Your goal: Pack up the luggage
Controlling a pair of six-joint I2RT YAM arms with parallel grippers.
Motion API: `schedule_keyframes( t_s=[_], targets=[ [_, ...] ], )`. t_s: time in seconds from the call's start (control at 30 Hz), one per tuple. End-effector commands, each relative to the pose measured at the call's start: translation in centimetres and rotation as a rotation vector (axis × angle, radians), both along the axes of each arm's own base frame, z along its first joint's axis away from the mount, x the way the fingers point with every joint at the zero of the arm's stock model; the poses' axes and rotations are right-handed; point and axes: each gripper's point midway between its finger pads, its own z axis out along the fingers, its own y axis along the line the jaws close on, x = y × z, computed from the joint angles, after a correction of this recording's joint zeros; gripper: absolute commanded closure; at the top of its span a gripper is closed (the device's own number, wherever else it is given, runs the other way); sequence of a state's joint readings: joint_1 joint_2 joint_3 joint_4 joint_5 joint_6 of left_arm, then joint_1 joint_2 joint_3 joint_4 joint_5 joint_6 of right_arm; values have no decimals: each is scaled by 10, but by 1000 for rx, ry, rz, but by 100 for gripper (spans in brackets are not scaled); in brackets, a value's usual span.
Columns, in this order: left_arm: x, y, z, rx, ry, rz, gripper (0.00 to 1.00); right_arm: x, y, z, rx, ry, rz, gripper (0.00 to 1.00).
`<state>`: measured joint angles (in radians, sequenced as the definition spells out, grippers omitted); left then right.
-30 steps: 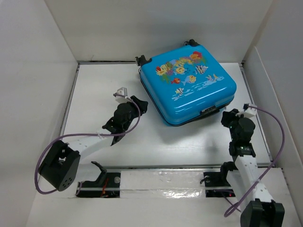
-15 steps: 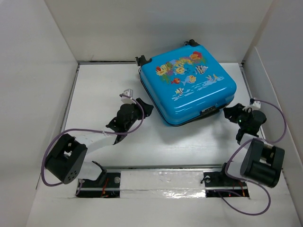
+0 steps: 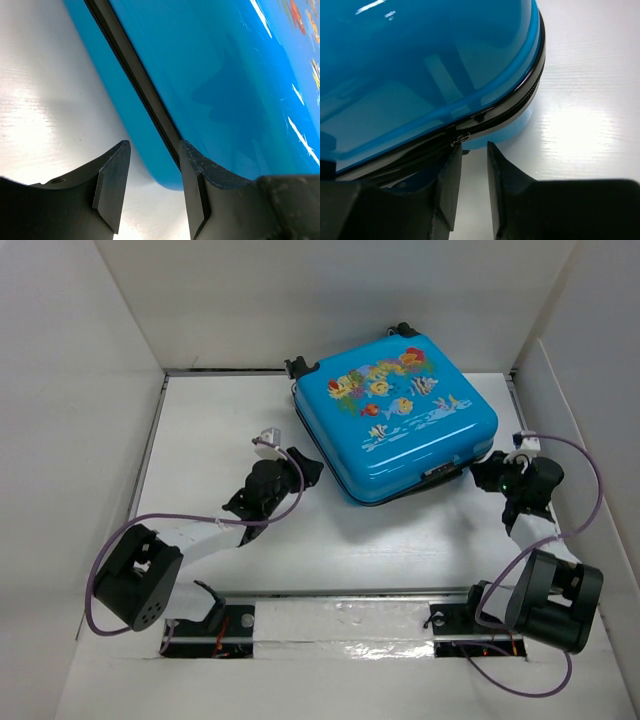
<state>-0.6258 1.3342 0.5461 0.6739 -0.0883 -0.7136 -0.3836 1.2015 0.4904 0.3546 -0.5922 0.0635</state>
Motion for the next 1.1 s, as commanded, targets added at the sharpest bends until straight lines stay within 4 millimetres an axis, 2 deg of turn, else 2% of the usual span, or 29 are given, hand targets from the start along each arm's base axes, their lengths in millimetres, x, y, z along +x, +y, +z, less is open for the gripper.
schedule_keyframes(
  t_s=[0.0, 0.07, 0.13, 0.27, 0.4, 0.57, 0.7, 0.73, 0.83, 0.93, 0.97, 1.0, 1.07],
  targets=[
    [2, 5, 19, -26, -70, 9, 59, 4, 10, 39, -33, -133, 29, 66],
    [1, 4, 17, -22, -65, 7, 59, 4, 2, 42, -39, -127, -5, 62],
    [1, 5, 16, -20, -61, 7, 59, 0, -6, 32, -50, -72, -27, 60],
    [3, 7, 17, -26, -64, 11, 59, 2, 2, 32, -21, -83, 20, 60],
    [4, 8, 15, -28, -58, 12, 59, 5, 3, 19, 8, -48, 30, 59],
    [7, 8, 11, -28, -51, 8, 59, 16, -1, 24, 8, -66, 28, 58],
    [10, 8, 13, -35, -54, 5, 58, 24, 1, 30, 18, -104, 50, 59],
    [11, 7, 14, -39, -55, 6, 57, 25, 7, 30, 24, -110, 70, 59],
    [19, 11, 17, -45, -55, 27, 55, 31, 10, 28, 31, -121, 82, 67],
    [26, 15, 22, -96, -52, 55, 45, 34, 20, 28, 55, -135, 101, 73],
    [28, 13, 24, -114, -53, 60, 35, 35, 24, 28, 62, -139, 108, 77],
    [33, 15, 30, -153, -49, 77, 28, 36, 24, 27, 72, -140, 107, 84],
    [45, 22, 38, -207, -56, 104, 12, 35, 26, 28, 84, -153, 109, 90]
  ],
)
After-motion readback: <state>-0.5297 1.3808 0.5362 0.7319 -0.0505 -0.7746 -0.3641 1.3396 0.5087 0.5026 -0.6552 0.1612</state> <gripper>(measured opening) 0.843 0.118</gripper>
